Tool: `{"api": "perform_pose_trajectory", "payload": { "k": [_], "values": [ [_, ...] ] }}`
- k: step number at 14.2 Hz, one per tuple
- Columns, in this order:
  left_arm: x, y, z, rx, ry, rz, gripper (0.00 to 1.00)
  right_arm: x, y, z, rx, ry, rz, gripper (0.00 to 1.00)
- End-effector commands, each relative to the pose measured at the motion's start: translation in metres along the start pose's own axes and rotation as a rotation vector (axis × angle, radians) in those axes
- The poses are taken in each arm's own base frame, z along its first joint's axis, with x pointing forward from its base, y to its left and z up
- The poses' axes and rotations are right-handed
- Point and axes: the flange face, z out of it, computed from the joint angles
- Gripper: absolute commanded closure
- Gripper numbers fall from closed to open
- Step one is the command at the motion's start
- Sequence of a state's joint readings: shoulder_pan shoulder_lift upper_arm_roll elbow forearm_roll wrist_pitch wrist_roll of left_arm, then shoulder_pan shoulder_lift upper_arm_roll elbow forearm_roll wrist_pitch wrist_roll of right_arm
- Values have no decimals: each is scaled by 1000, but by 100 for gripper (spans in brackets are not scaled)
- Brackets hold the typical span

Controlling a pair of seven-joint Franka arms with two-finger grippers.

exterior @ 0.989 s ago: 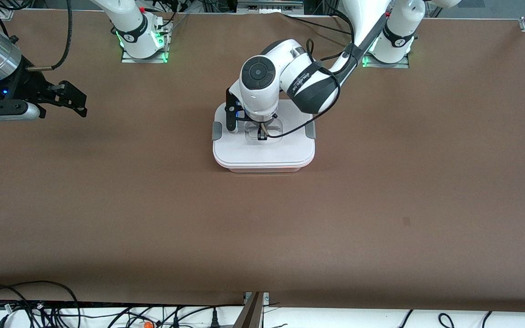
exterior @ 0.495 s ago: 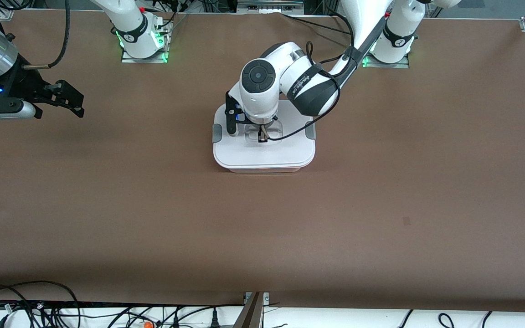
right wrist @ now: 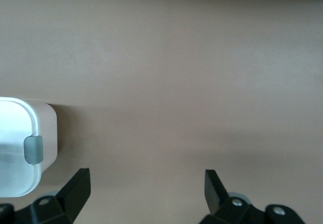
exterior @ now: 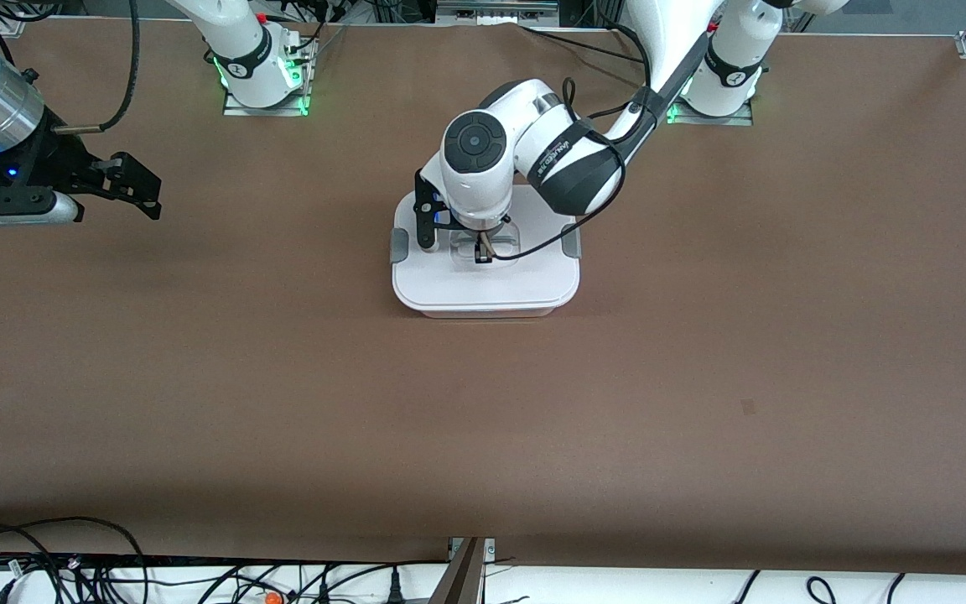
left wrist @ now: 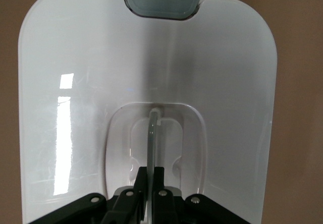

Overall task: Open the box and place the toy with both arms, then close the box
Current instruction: 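Lower the white lid onto the tub with the left gripper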

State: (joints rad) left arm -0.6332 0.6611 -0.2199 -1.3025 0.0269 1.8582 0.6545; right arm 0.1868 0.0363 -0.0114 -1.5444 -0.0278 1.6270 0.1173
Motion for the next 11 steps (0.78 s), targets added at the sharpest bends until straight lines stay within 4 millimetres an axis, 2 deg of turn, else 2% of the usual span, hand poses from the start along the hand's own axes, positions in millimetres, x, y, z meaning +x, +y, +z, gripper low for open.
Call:
{"api": "perform_pose_trajectory", "payload": {
  "k": [1, 5, 10, 11],
  "values": [
    [11, -6, 2, 31, 7, 4, 100, -1, -7, -7, 3, 12, 2, 0],
    [9, -6, -4, 64, -12, 12, 100, 0, -5, -5, 5, 10, 0, 0],
    [9, -2, -3, 60, -19, 12, 100, 0, -5, -6, 7, 11, 2, 0],
    [9, -2, -1, 59, -20, 3, 75, 0, -5, -6, 7, 11, 4, 0]
  ]
}}
